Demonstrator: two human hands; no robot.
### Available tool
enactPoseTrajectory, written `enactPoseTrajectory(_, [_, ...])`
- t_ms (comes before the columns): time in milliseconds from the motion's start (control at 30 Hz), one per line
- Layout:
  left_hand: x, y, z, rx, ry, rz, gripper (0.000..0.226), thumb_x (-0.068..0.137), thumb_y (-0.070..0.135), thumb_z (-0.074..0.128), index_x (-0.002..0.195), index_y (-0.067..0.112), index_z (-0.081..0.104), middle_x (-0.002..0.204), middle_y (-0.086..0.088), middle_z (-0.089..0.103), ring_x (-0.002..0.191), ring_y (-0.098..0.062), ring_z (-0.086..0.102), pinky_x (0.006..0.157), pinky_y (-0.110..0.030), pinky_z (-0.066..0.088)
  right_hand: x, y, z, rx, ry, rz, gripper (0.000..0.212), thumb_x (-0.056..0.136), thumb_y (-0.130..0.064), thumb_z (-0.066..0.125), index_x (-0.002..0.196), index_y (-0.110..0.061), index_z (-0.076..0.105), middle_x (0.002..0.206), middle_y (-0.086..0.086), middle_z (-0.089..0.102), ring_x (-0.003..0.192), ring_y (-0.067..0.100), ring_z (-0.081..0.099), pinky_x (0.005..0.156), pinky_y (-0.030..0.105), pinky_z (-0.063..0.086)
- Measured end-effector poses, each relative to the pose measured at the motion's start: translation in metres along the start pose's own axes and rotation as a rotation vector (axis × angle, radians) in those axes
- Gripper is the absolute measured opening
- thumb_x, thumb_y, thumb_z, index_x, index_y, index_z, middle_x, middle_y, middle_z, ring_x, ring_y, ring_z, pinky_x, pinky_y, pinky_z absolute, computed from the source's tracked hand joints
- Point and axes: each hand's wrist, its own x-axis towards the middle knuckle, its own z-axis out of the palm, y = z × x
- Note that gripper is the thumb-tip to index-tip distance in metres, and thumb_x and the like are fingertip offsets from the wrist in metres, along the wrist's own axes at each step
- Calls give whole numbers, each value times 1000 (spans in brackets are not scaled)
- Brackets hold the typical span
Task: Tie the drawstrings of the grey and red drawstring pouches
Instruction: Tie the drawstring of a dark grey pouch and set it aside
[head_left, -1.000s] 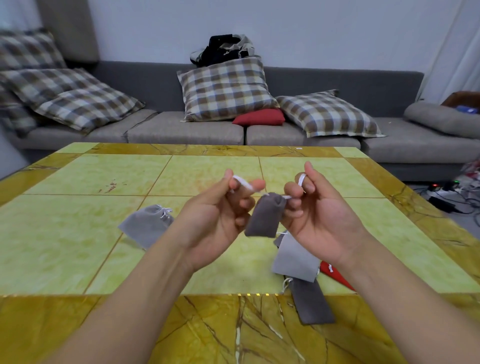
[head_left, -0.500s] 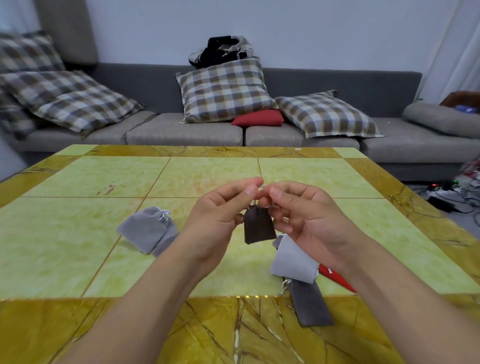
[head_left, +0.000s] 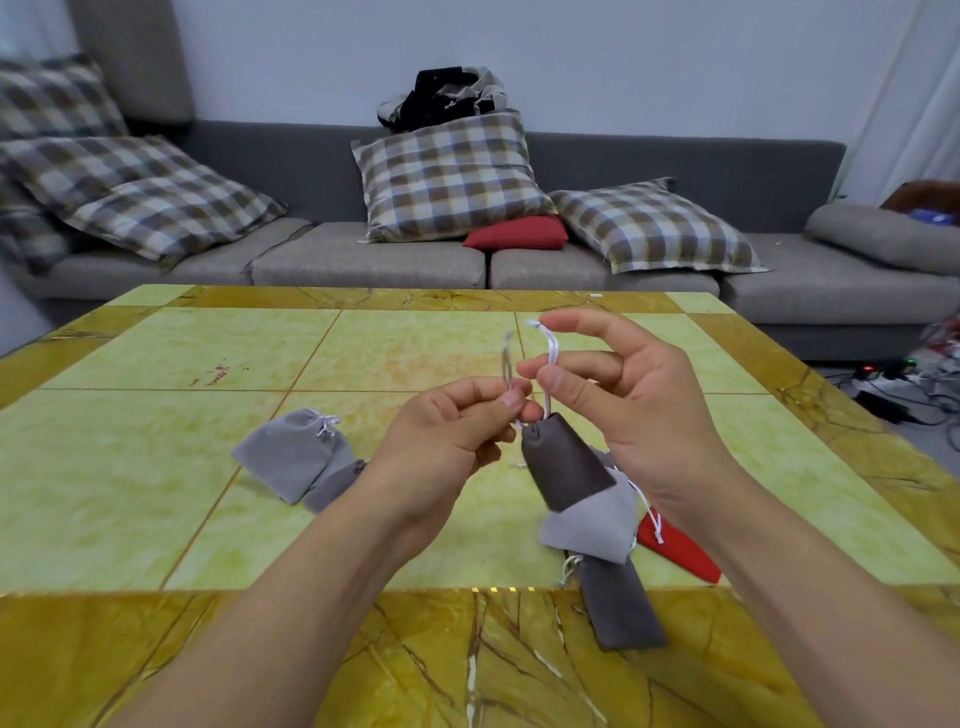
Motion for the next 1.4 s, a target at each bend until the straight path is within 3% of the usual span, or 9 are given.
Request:
enactPoseTrajectory(67, [1,0,1,-57,35,-36,20,93,21,61,78,19,73,71,6,63,64,-8,46,66,-21,41,-1,1,0,-2,13,-4,38,77,-13,74,114,-16,65,83,4,78,89,14,75,83,24,56])
enactPoseTrajectory(267, [3,2,-6,-110,84,-94,15,92,23,62,93,15,74,68,7,59,51,-4,40,52,-16,37,0,7,0,24,54,-3,17,67,-18,77,82,-10,76,81,1,78,67,3,66,60,16,48])
enactPoseTrajectory(400, [-3,7,-6,39,-11,-124,18,91,25,62,79,16,72,64,5,54,50,-7,36,55,-19,33,2,9,-2,-148,-67,-90,17,71,-25,76,86,-15,79,111,-5,74,110,7,65,85,40,55])
enactPoseTrajectory(467, [-6,9,-6,176,-99,-126,27,92,25,62,67,19,68,63,3,54,60,-16,37,64,-26,35,2,10,-5,-233,-145,-94,17,74,-28,75,88,-19,80,118,-9,71,117,3,61,97,33,50])
enactPoseTrajectory(600, [-8,9,-6,286,-154,-134,19,92,13,59,80,7,73,63,3,57,68,-23,36,74,-37,34,2,17,-3,-257,-209,-56,21,78,-27,72,91,-12,80,100,-4,76,101,8,69,84,36,56])
enactPoseTrajectory(700, [-8,8,-5,265,-159,-169,23,95,16,55,89,10,76,63,3,48,58,-13,34,69,-31,35,3,20,-3,-201,-192,-9,17,82,-17,73,91,-5,79,80,2,72,70,10,66,64,24,52])
enactPoseTrajectory(867, [-3,8,0,13,-154,-299,26,97,24,48,88,10,67,64,0,48,52,-12,35,55,-26,35,4,22,-7,-169,-165,95,9,86,-10,71,85,-6,79,61,3,69,58,6,62,56,19,47])
enactPoseTrajectory(1067, [-6,1,-3,305,-178,-161,29,95,28,60,94,3,74,65,3,55,56,-9,38,55,-19,34,4,25,-6,-180,-135,166,5,85,-5,73,85,-3,78,61,16,66,54,15,58,57,30,50])
enactPoseTrajectory(1400, [2,-1,-4,95,77,-193,22,95,21,57,87,14,76,74,4,64,67,-9,49,62,-21,42,0,10,-5,-154,-39,236,1,83,-3,75,84,-2,75,71,13,75,64,19,71,57,23,55])
